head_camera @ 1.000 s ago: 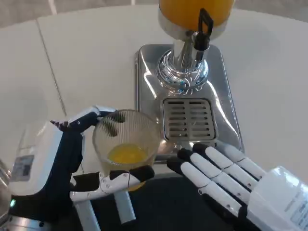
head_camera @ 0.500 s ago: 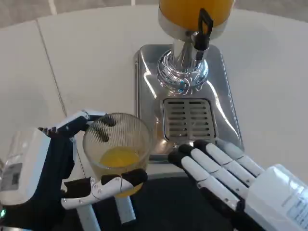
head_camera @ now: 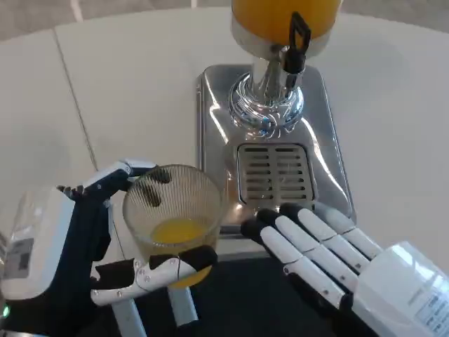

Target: Grasp the cup under the faucet to collect the drink, then remove the cup.

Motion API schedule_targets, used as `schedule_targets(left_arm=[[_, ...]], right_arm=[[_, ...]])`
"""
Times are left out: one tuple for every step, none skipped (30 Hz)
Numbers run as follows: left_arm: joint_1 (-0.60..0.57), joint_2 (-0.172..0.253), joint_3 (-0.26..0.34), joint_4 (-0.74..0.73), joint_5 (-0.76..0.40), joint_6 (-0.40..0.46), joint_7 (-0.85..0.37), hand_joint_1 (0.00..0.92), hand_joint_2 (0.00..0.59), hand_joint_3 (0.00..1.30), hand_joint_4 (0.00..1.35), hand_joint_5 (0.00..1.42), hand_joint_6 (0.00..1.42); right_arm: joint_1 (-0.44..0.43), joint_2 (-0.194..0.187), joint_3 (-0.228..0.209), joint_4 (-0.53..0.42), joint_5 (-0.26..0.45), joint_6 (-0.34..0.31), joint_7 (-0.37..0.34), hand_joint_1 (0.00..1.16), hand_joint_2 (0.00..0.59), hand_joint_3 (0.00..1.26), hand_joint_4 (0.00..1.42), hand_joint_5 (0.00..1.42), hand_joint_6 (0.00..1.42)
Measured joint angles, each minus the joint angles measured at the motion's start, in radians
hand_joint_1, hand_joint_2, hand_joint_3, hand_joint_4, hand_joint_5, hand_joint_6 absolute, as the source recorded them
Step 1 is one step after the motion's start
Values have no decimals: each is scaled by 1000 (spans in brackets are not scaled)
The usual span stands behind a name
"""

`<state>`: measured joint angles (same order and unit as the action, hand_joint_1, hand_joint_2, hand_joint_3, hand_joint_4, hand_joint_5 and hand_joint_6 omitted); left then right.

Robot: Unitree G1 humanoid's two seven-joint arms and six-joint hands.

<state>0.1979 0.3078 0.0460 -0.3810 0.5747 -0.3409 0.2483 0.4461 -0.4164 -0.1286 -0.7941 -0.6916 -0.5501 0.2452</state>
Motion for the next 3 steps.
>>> schedule_targets(left_arm=[[0, -1, -1, 0, 0, 0, 0, 635, 0, 1068, 1183, 1424, 1424], [0, -2, -2, 0, 0, 0, 0, 635, 0, 1069, 1183, 1424, 1424], [0, -3, -2, 0, 0, -1, 0, 635, 0, 1070, 1183, 1424, 1424]], right_arm=[[0, 5, 2, 0, -3, 4, 0, 129, 533, 0, 0, 0, 0], [0, 10, 4, 0, -6, 8, 0, 128, 533, 0, 0, 0, 0], [0, 12, 5, 0, -7, 11, 0, 128, 533, 0, 0, 0, 0]])
